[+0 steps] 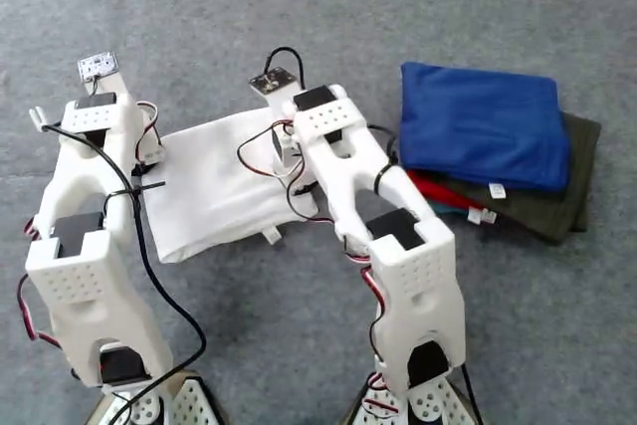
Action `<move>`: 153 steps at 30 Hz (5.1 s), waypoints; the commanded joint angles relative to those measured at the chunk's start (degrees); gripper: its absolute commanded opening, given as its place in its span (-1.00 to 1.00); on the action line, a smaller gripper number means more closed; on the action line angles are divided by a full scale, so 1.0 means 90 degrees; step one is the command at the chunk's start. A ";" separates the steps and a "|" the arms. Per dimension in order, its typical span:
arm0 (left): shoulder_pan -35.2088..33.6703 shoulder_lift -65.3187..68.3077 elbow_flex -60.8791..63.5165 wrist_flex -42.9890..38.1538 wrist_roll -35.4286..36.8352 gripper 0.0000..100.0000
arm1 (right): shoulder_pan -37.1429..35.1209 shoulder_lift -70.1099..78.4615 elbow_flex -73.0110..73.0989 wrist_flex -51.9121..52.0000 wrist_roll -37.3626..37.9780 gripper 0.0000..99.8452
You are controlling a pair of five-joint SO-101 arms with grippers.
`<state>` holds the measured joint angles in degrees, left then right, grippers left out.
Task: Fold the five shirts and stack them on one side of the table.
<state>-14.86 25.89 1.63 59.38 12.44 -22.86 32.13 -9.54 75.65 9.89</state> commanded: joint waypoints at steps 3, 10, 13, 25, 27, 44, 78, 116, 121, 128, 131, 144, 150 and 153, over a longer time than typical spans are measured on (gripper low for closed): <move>-0.0024 -0.0010 -0.0151 0.0029 0.0049 -0.94 | 0.0117 -0.1236 -0.0024 0.0147 -0.0078 -0.97; -0.0083 -0.0039 -0.0151 0.0039 -0.0107 -0.94 | 0.0400 -0.2437 0.0288 0.0635 -0.0078 -0.95; -0.0103 -0.0039 -0.0161 0.0039 -0.0107 -0.94 | 0.0274 -0.2838 0.0659 0.1026 -0.0078 -0.78; -0.0103 -0.0039 -0.0210 0.0283 -0.0117 -0.94 | -0.1192 -0.2437 0.1187 0.0645 -0.1739 0.23; -0.0103 -0.0039 -0.0210 0.0274 -0.0127 -0.94 | -0.1241 -0.2066 0.0933 0.0645 -0.2071 0.23; -0.0103 -0.0039 -0.0210 0.0293 -0.0391 -0.94 | -0.1250 0.0181 -0.1617 0.1221 -0.3575 0.20; -0.0269 -0.0039 -0.0210 0.0293 -0.0391 -0.94 | -0.1475 0.1441 -0.1665 0.1182 -0.3907 -0.51; -0.0747 -0.0020 -0.2037 0.2256 0.0703 -0.51 | -0.1026 0.2183 -0.2056 0.1270 -0.2833 -0.96; -0.0513 0.0244 -0.2076 0.2247 0.0703 -0.51 | -0.1026 0.2183 -0.2066 0.1260 -0.2842 -0.96; -0.0269 0.0586 -0.2066 0.1973 0.0713 -0.51 | -0.1026 0.2183 -0.2066 0.1260 -0.2842 -0.96; -0.0415 0.0488 -0.2271 0.2315 0.0723 -0.51 | -0.1026 0.2183 -0.2066 0.1260 -0.2842 -0.96; -0.0249 -0.0381 -0.2828 0.3370 0.0694 -0.51 | -0.1026 0.2183 -0.2046 0.1153 -0.2833 -0.96; -0.0034 -0.0381 -0.2398 0.2833 0.0694 -0.51 | -0.1026 0.2183 -0.2046 0.1143 -0.2833 -0.96; 0.0024 -0.0303 -0.2076 0.2471 0.0654 -0.51 | -0.1026 0.2193 -0.2046 0.1143 -0.2833 -0.96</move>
<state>-15.74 25.89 -18.59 84.35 18.42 -33.58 47.78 -28.26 88.57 -15.87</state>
